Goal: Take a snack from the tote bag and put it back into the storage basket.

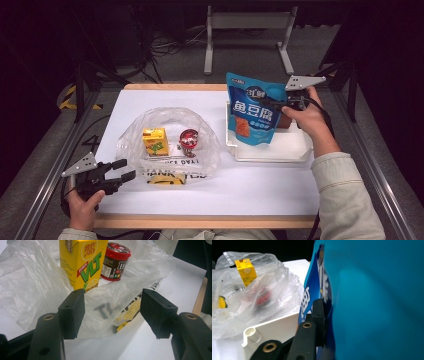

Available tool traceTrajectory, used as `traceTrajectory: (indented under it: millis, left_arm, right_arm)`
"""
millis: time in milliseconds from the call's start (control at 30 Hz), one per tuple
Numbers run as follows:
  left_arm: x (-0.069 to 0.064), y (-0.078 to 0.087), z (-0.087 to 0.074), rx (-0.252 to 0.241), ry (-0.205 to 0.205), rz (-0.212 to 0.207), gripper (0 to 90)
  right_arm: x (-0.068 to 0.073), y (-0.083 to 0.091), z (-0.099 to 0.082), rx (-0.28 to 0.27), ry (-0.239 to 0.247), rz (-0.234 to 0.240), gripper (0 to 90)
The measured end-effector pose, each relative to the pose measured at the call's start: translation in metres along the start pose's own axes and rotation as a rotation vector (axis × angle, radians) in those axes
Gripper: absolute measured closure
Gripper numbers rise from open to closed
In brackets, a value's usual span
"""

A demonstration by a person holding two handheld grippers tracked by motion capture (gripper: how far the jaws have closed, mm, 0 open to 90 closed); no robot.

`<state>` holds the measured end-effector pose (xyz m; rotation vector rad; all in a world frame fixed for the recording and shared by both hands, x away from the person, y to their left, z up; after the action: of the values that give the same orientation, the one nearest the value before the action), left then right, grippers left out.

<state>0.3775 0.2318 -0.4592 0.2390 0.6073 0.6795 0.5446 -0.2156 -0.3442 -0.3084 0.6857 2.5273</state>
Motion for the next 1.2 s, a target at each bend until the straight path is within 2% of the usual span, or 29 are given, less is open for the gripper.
traceTrajectory:
  millis: [100, 233, 300, 333, 433, 567, 667, 867, 1100, 1200]
  left_arm:
    - [0.0, 0.0, 0.0, 0.001, 0.003, -0.003, 37.2]
    - [0.0, 0.0, 0.0, 0.0, 0.003, 0.0, 37.3]
    - [0.0, 0.0, 0.0, 0.0, 0.005, -0.003, 37.3]
    - [0.0, 0.0, 0.0, 0.0, 0.004, -0.001, 37.3]
    - [0.0, 0.0, -0.001, 0.001, 0.004, -0.001, 37.2]
    - [0.0, 0.0, 0.0, 0.002, 0.003, -0.003, 37.2]
    - [-0.001, 0.0, 0.0, 0.0, 0.004, -0.003, 37.2]
    - [0.0, -0.001, 0.0, 0.001, 0.0, -0.001, 37.3]
    - [-0.002, -0.003, 0.0, 0.005, 0.002, -0.003, 37.2]
    - [-0.001, -0.003, 0.0, 0.004, 0.003, -0.002, 37.3]
  right_arm:
    - [0.002, 0.003, 0.001, -0.007, -0.002, -0.003, 74.7]
    - [0.002, 0.006, 0.004, -0.022, -0.003, -0.019, 63.9]
    - [0.003, 0.009, 0.006, -0.035, -0.019, -0.02, 57.6]
    - [0.003, 0.009, 0.006, -0.035, -0.019, -0.02, 57.6]
    - [0.003, 0.018, 0.007, -0.052, -0.042, -0.047, 47.4]
    - [0.004, 0.03, 0.005, -0.054, -0.061, -0.073, 40.1]
    - [0.006, 0.039, 0.002, -0.047, -0.07, -0.093, 37.3]
    - [0.012, 0.056, -0.011, 0.009, -0.099, -0.134, 35.1]
    - [0.026, 0.069, -0.023, 0.033, -0.115, -0.173, 39.5]
    - [0.033, 0.07, -0.026, 0.032, -0.124, -0.172, 42.1]
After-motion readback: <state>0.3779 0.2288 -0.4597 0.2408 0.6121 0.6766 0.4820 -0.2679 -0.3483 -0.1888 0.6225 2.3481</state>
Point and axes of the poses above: each handheld gripper's, and its own axes: y roughly backward along the jaws, z roughly out of its top, x roughly to its left, the point moved 9 cm from there along -y, roughly forward along the jaws, and after that the axes turned 15 degrees about y, right-handed, at the moved point
